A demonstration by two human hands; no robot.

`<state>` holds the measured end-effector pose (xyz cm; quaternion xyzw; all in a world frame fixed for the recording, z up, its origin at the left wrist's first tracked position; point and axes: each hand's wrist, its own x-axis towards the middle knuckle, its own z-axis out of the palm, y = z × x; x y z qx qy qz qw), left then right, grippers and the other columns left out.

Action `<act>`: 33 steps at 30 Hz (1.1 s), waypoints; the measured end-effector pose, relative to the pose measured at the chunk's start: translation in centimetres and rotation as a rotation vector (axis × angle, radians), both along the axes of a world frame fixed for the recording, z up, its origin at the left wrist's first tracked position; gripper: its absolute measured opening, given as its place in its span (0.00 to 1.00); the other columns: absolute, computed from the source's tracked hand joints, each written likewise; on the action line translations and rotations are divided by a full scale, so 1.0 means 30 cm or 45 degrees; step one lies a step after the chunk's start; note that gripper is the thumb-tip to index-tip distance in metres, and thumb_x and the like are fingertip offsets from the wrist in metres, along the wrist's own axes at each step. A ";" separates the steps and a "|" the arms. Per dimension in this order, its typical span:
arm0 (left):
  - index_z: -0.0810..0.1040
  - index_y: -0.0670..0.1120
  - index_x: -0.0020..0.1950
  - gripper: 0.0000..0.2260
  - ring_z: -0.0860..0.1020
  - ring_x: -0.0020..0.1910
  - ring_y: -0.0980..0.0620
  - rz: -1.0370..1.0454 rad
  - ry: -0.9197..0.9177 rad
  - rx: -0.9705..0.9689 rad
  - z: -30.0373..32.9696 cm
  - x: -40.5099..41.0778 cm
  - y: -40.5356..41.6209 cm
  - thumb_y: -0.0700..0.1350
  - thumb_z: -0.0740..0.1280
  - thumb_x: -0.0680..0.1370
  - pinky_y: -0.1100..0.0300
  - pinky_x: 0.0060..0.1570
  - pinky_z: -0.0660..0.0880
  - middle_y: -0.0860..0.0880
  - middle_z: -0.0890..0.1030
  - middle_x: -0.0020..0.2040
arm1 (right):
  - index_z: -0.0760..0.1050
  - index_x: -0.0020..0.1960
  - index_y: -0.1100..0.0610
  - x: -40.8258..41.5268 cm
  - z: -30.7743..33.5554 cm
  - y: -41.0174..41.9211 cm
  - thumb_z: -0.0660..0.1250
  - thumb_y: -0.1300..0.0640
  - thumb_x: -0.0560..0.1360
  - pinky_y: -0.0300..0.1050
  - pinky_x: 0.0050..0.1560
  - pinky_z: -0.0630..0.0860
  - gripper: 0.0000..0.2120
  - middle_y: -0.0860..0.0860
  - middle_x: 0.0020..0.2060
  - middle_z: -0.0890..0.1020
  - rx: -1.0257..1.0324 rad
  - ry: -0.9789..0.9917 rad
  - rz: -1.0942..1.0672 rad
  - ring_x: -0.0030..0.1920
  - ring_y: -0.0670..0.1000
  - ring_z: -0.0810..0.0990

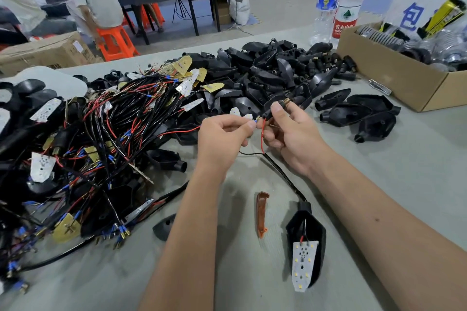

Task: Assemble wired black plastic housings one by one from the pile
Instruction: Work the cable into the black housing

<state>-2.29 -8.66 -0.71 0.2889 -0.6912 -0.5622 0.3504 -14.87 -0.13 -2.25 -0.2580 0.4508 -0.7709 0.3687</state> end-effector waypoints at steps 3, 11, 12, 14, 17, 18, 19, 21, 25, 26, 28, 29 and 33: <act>0.87 0.41 0.42 0.05 0.73 0.30 0.54 -0.031 -0.016 -0.036 0.001 -0.004 0.003 0.36 0.73 0.77 0.63 0.33 0.71 0.45 0.80 0.34 | 0.68 0.50 0.57 0.003 0.001 -0.001 0.59 0.56 0.87 0.37 0.24 0.61 0.08 0.55 0.35 0.80 0.064 0.039 0.018 0.26 0.47 0.69; 0.87 0.45 0.41 0.06 0.74 0.31 0.56 -0.036 -0.102 -0.233 0.001 -0.002 0.000 0.37 0.74 0.76 0.58 0.39 0.71 0.55 0.80 0.31 | 0.67 0.48 0.52 0.004 -0.010 -0.001 0.60 0.51 0.86 0.36 0.25 0.61 0.10 0.57 0.34 0.67 0.080 0.153 0.042 0.25 0.47 0.63; 0.87 0.46 0.40 0.06 0.74 0.31 0.57 -0.037 -0.118 -0.252 0.001 -0.001 -0.001 0.37 0.74 0.76 0.58 0.38 0.71 0.56 0.80 0.31 | 0.67 0.47 0.52 0.003 -0.012 -0.001 0.60 0.51 0.86 0.36 0.25 0.61 0.10 0.57 0.33 0.66 0.078 0.173 0.042 0.25 0.47 0.63; 0.86 0.46 0.39 0.07 0.74 0.32 0.56 -0.042 -0.142 -0.304 0.002 -0.001 0.000 0.37 0.74 0.76 0.57 0.37 0.71 0.54 0.81 0.31 | 0.67 0.48 0.52 0.004 -0.014 -0.001 0.61 0.51 0.86 0.36 0.25 0.62 0.10 0.56 0.31 0.65 0.087 0.229 0.037 0.25 0.48 0.63; 0.86 0.44 0.39 0.06 0.76 0.33 0.56 -0.008 -0.164 -0.374 -0.001 -0.008 0.004 0.37 0.74 0.75 0.59 0.37 0.73 0.49 0.84 0.35 | 0.68 0.50 0.54 0.007 -0.012 -0.004 0.61 0.53 0.86 0.35 0.23 0.62 0.08 0.59 0.35 0.68 0.090 0.329 0.003 0.25 0.47 0.65; 0.86 0.45 0.39 0.06 0.76 0.32 0.58 0.018 -0.174 -0.384 -0.004 -0.011 0.008 0.37 0.74 0.75 0.62 0.36 0.73 0.50 0.83 0.34 | 0.68 0.51 0.55 0.009 -0.011 -0.005 0.61 0.53 0.86 0.34 0.23 0.62 0.07 0.59 0.34 0.69 0.095 0.358 -0.011 0.25 0.47 0.65; 0.86 0.45 0.39 0.07 0.75 0.31 0.59 0.037 -0.178 -0.379 -0.005 -0.013 0.012 0.37 0.74 0.75 0.64 0.36 0.72 0.53 0.82 0.32 | 0.69 0.51 0.55 0.012 -0.011 -0.006 0.61 0.53 0.86 0.34 0.23 0.63 0.07 0.58 0.32 0.69 0.099 0.374 -0.022 0.25 0.47 0.66; 0.85 0.48 0.38 0.08 0.76 0.29 0.59 0.050 -0.161 -0.335 -0.005 -0.016 0.013 0.38 0.74 0.76 0.65 0.35 0.71 0.57 0.81 0.30 | 0.70 0.53 0.59 0.012 -0.009 -0.005 0.62 0.53 0.86 0.35 0.23 0.62 0.09 0.51 0.30 0.71 0.096 0.350 -0.025 0.25 0.47 0.67; 0.85 0.49 0.39 0.08 0.79 0.28 0.57 0.119 -0.087 -0.176 0.004 -0.044 0.044 0.40 0.74 0.77 0.64 0.34 0.74 0.54 0.82 0.31 | 0.73 0.58 0.61 -0.001 0.002 0.009 0.63 0.56 0.85 0.37 0.26 0.56 0.08 0.50 0.31 0.68 0.004 0.132 -0.024 0.28 0.46 0.65; 0.85 0.47 0.40 0.08 0.78 0.28 0.57 0.133 -0.051 -0.065 0.004 -0.061 0.065 0.40 0.73 0.78 0.65 0.33 0.73 0.53 0.82 0.30 | 0.73 0.57 0.61 -0.004 0.005 0.014 0.63 0.56 0.85 0.38 0.26 0.56 0.08 0.49 0.29 0.66 -0.015 0.077 -0.029 0.27 0.46 0.64; 0.84 0.44 0.41 0.08 0.76 0.27 0.59 0.130 0.042 0.186 0.004 -0.094 0.108 0.38 0.71 0.79 0.68 0.30 0.71 0.52 0.81 0.29 | 0.74 0.53 0.60 -0.009 0.008 0.021 0.63 0.55 0.85 0.36 0.25 0.57 0.08 0.47 0.27 0.67 -0.030 -0.014 -0.027 0.25 0.45 0.63; 0.83 0.42 0.41 0.08 0.75 0.27 0.60 0.123 0.084 0.275 0.003 -0.104 0.123 0.37 0.70 0.80 0.69 0.29 0.71 0.52 0.80 0.29 | 0.75 0.51 0.59 -0.010 0.008 0.023 0.62 0.55 0.85 0.36 0.24 0.59 0.08 0.47 0.26 0.68 -0.027 -0.038 -0.023 0.24 0.44 0.64; 0.83 0.43 0.39 0.09 0.74 0.27 0.59 0.157 0.145 0.350 0.000 -0.093 0.124 0.38 0.71 0.80 0.67 0.30 0.71 0.51 0.78 0.28 | 0.76 0.50 0.59 -0.007 0.003 0.016 0.63 0.56 0.85 0.36 0.23 0.61 0.08 0.49 0.29 0.72 0.011 0.019 -0.046 0.26 0.46 0.67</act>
